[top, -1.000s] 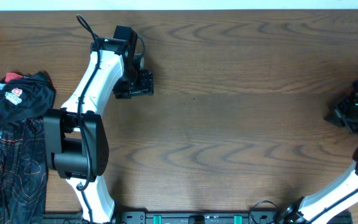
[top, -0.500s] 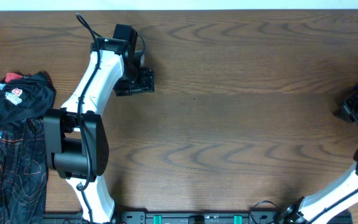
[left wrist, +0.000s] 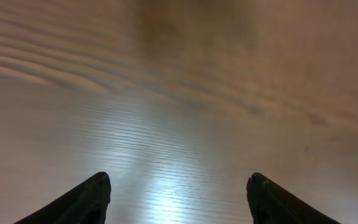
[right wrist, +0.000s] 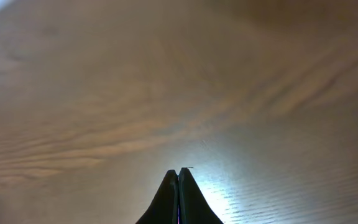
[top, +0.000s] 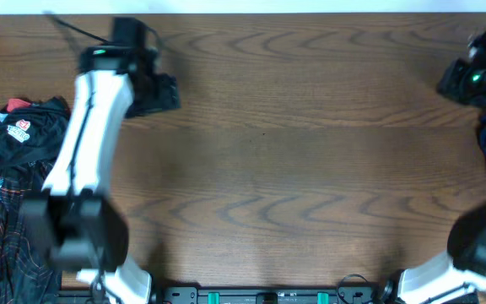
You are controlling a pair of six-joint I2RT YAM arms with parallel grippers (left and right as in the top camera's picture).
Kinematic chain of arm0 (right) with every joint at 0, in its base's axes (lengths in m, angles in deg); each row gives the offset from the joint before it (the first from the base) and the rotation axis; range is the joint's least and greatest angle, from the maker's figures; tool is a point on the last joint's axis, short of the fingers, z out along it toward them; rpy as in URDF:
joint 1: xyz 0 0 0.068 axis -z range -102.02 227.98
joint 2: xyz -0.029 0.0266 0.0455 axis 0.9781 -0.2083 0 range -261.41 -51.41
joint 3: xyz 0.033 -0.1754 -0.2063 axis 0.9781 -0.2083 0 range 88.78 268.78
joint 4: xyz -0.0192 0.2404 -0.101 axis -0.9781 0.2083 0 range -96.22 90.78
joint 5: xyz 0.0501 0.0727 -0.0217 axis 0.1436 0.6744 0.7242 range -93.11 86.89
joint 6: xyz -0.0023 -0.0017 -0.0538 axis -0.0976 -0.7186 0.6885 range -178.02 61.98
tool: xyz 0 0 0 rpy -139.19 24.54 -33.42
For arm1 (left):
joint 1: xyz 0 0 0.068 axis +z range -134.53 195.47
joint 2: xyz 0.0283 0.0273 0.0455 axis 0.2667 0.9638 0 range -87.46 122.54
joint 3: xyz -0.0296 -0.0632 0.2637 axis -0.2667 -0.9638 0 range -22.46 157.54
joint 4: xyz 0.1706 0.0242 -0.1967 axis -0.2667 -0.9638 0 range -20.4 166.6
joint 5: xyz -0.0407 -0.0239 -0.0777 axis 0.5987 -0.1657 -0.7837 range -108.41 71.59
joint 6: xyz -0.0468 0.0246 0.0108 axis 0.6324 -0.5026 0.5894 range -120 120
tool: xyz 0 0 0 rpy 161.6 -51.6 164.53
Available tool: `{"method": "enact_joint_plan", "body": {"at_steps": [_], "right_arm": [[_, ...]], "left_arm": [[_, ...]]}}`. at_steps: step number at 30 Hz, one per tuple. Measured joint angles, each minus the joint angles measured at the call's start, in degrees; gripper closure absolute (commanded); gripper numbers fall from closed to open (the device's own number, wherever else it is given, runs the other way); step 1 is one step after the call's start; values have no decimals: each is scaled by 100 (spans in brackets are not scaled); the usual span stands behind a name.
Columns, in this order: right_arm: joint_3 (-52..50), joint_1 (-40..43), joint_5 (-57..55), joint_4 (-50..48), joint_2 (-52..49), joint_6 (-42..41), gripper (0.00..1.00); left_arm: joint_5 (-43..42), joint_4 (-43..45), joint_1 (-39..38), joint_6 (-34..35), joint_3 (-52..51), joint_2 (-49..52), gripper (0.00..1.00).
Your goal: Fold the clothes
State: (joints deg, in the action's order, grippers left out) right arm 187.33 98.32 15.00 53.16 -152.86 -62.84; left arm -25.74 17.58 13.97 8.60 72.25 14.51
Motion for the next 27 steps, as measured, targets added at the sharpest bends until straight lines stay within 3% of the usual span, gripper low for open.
{"method": "enact_joint_plan", "body": {"at_steps": [8, 19, 25, 27], "right_arm": [[190, -295, -22, 170, 1764, 511, 99], [190, -564, -63, 894, 3440, 1012, 99], [190, -564, -199, 1191, 4426, 1130, 92], [190, -564, -247, 1276, 4771, 1137, 85]], "left_arm": [[741, -278, 225, -72, 203, -2577, 30], [837, -817, 225, -98, 238, -5490, 30], [619, -1266, 225, -98, 273, -6454, 30], [557, -1368, 225, -98, 273, -6588, 29]]}}
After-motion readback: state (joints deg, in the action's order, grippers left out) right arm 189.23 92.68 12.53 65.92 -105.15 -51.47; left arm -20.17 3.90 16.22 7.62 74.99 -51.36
